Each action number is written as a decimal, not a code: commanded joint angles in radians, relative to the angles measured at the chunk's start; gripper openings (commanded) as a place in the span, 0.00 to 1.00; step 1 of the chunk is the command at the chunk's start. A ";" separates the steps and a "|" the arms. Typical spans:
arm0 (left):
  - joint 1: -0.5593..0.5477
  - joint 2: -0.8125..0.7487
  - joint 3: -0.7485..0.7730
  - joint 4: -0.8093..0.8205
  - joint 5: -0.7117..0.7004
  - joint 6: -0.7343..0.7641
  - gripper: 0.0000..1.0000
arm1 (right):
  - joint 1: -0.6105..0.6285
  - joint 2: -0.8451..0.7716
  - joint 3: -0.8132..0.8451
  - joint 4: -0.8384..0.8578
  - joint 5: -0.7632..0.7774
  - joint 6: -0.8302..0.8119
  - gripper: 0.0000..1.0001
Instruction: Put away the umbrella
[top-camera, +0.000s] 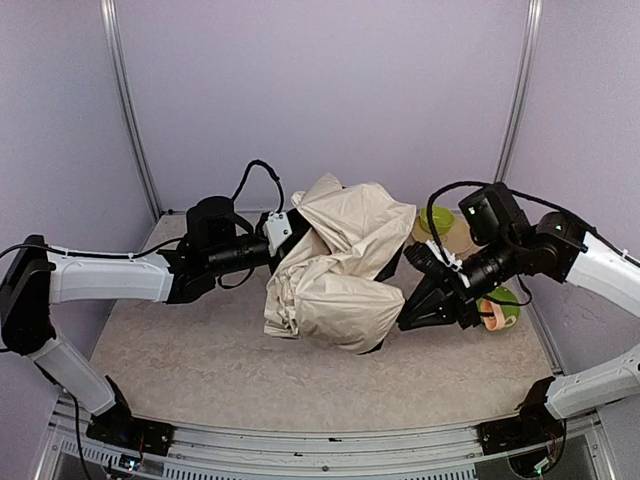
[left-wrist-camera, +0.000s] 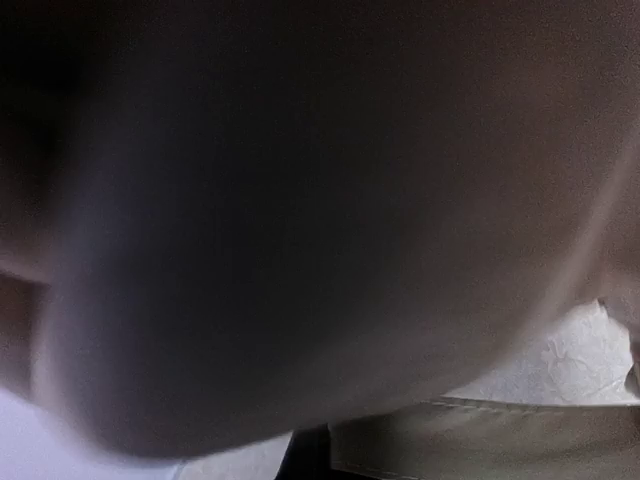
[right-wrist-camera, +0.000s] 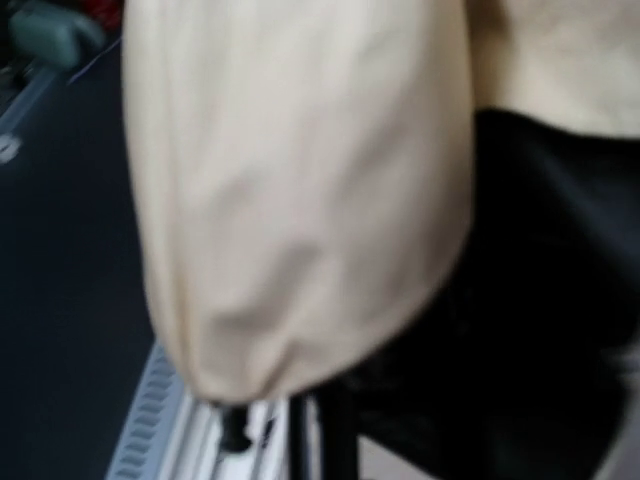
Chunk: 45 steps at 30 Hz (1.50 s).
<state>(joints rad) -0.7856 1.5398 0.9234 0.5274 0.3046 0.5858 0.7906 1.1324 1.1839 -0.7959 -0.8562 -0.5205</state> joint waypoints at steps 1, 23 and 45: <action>0.007 0.031 0.103 0.008 0.091 0.110 0.00 | 0.031 0.033 -0.133 -0.013 -0.093 0.006 0.00; -0.119 -0.138 -0.159 -0.025 -0.055 0.084 0.00 | -0.014 0.615 -0.285 0.362 -0.105 0.392 0.00; -0.062 0.380 -0.018 0.200 -0.174 0.038 0.03 | -0.025 0.851 -0.157 0.214 0.019 0.266 0.00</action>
<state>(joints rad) -0.8604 1.8519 0.8227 0.6411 0.1165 0.5953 0.7609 1.9396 1.0130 -0.4671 -0.9016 -0.2192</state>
